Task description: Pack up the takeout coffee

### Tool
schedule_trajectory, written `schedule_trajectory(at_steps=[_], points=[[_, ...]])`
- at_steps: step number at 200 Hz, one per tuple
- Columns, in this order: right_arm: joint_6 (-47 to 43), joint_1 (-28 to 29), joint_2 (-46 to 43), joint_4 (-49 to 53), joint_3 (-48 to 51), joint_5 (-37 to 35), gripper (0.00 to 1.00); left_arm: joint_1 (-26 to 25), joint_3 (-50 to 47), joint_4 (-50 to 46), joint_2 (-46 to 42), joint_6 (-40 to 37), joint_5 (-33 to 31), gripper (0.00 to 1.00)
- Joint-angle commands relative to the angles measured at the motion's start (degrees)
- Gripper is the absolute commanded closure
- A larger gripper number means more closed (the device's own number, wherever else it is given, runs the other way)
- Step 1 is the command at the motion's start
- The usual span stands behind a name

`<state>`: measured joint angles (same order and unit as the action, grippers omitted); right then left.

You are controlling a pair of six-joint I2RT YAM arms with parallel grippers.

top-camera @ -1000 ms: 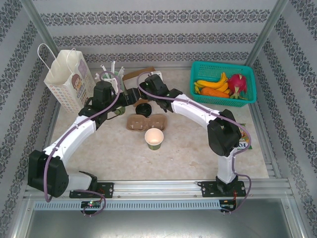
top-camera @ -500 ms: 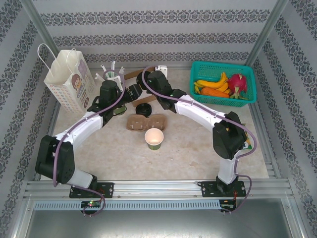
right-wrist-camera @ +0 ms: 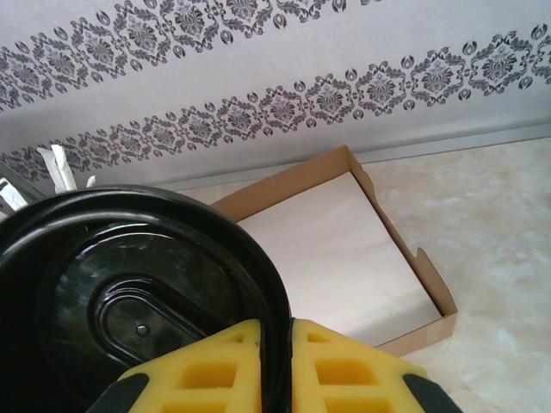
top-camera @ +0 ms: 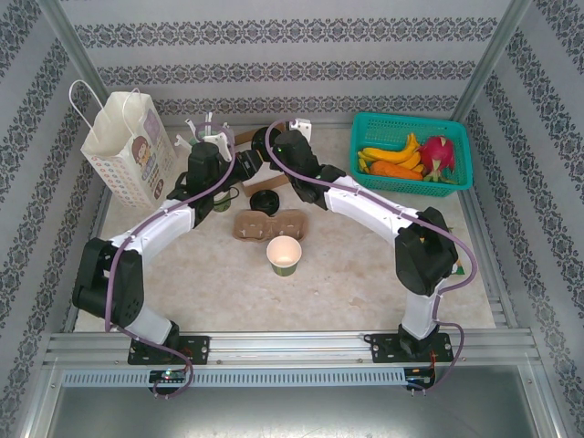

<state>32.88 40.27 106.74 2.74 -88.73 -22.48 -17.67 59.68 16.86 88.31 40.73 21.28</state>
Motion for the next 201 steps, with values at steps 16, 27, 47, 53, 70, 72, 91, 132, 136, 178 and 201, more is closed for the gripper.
schedule_trajectory(at_steps=[16, 27, 47, 53, 70, 72, 91, 132, 136, 178, 201], points=[[0.9, 0.4, -2.0, -2.2, 0.3, 0.7, 0.85, -0.5, 2.8, 1.6, 0.7, -2.2, 0.9, 0.86], [0.9, 0.4, -2.1, -2.5, 0.5, 0.8, 0.85, -0.6, 3.5, 1.1, 1.1, -2.6, 0.6, 0.83], [0.8, 0.6, -2.3, -2.9, 0.7, 1.1, 0.85, -0.6, 4.3, 1.0, 1.8, -3.1, 0.2, 0.76], [0.8, 0.7, -2.2, -2.8, 0.7, 1.2, 0.85, -0.6, 4.6, 1.0, 2.0, -3.2, 0.2, 0.73], [0.9, 0.8, -2.4, -2.9, 0.9, 1.3, 0.85, -0.6, 5.5, 0.7, 2.7, -3.6, -0.1, 0.71], [1.0, 0.8, -2.4, -2.9, 0.9, 1.3, 0.85, -0.6, 5.5, 0.7, 2.8, -3.6, -0.2, 0.71], [1.0, 0.8, -2.5, -2.9, 1.0, 1.3, 0.85, -0.6, 6.3, 0.5, 3.3, -4.3, -0.2, 0.77], [0.6, 0.8, -4.0, -2.5, 1.2, 3.1, 0.80, -0.6, 6.3, 0.0, 3.4, -6.0, -1.0, 0.91], [0.5, 0.8, -4.2, -2.5, 1.2, 3.6, 0.78, -0.6, 6.5, -0.1, 3.5, -6.5, -1.0, 0.93], [5.8, -1.7, -9.2, -2.2, 3.8, 9.7, 0.50, -0.6, 9.7, -3.2, 4.2, -16.9, -3.6, 1.00], [11.9, -5.0, -12.2, -0.7, 4.2, 18.3, 0.36, -0.6, 12.2, -4.4, 5.7, -22.2, -6.0, 1.00]])
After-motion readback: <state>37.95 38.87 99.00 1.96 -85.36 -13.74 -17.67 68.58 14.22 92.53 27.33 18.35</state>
